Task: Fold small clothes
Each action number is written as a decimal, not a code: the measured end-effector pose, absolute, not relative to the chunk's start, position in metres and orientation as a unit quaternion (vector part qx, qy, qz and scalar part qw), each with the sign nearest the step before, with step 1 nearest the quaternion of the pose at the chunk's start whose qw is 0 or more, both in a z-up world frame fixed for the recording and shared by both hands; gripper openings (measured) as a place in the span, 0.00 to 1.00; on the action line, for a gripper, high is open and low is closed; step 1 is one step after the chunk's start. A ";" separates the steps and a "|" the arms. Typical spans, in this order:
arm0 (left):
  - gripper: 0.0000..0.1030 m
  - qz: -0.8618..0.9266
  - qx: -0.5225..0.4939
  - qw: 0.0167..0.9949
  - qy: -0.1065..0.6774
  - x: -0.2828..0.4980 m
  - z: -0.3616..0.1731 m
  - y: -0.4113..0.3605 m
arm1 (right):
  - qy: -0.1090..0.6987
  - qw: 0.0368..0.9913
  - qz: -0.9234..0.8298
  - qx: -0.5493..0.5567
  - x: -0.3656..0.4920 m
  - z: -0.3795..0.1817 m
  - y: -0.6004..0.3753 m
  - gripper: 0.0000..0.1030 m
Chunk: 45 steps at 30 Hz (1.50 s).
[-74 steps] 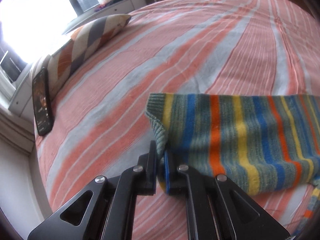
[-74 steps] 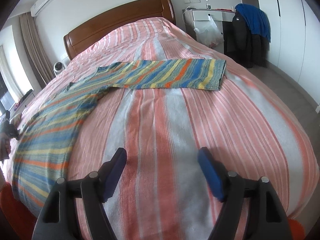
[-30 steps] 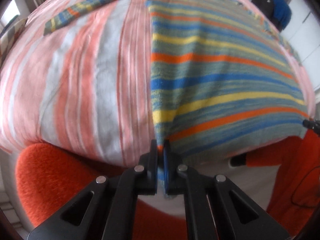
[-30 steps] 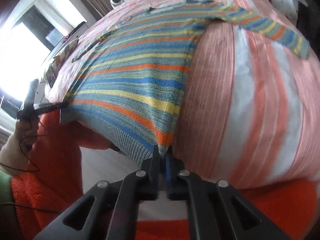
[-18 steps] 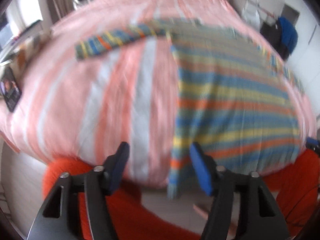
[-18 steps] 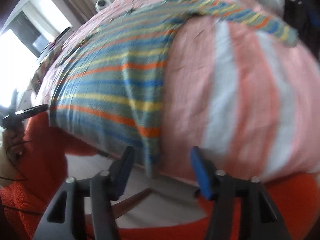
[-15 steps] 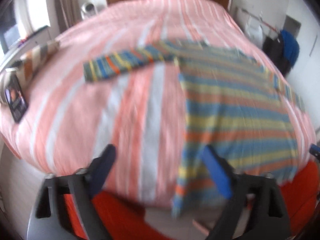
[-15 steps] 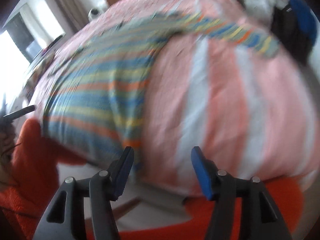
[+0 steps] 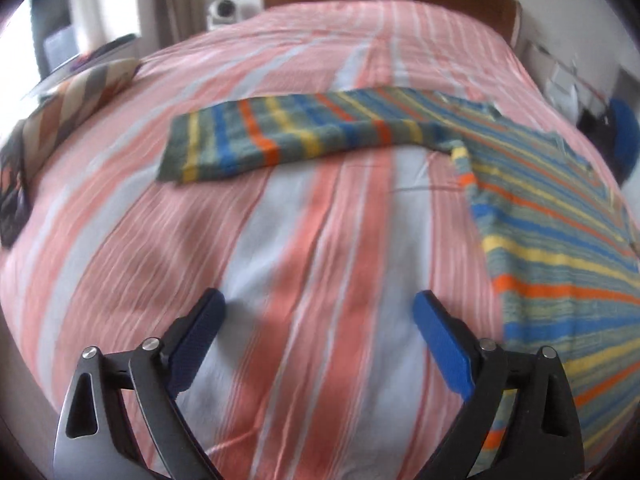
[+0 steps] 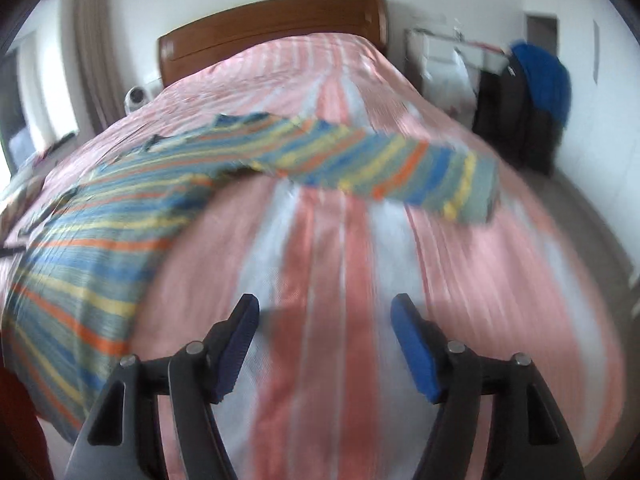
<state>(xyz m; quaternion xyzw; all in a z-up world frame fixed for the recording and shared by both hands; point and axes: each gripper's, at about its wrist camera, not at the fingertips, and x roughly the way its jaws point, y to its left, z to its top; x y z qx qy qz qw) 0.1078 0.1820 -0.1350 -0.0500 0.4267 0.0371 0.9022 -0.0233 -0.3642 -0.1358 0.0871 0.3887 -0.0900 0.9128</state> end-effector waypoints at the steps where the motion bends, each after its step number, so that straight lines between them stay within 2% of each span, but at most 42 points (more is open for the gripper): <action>1: 0.95 0.042 -0.048 0.903 0.425 0.107 -0.133 0.181 | 0.388 0.913 -0.092 0.081 -0.024 -0.136 -0.362 0.68; 3: 0.99 0.035 -0.036 0.902 0.430 0.109 -0.134 0.180 | 0.389 0.913 -0.086 0.085 -0.022 -0.136 -0.363 0.73; 7: 1.00 0.041 -0.036 0.903 0.427 0.111 -0.139 0.179 | 0.382 0.916 -0.082 0.087 -0.022 -0.145 -0.362 0.81; 13: 1.00 0.034 -0.028 0.900 0.434 0.115 -0.142 0.179 | 0.377 0.919 -0.080 0.080 -0.020 -0.150 -0.358 0.85; 19: 1.00 0.022 -0.058 0.898 0.435 0.115 -0.143 0.187 | 0.376 0.920 -0.082 0.072 -0.020 -0.152 -0.355 0.87; 45: 1.00 0.025 -0.021 0.902 0.431 0.113 -0.145 0.179 | 0.375 0.921 -0.087 0.062 -0.021 -0.152 -0.354 0.87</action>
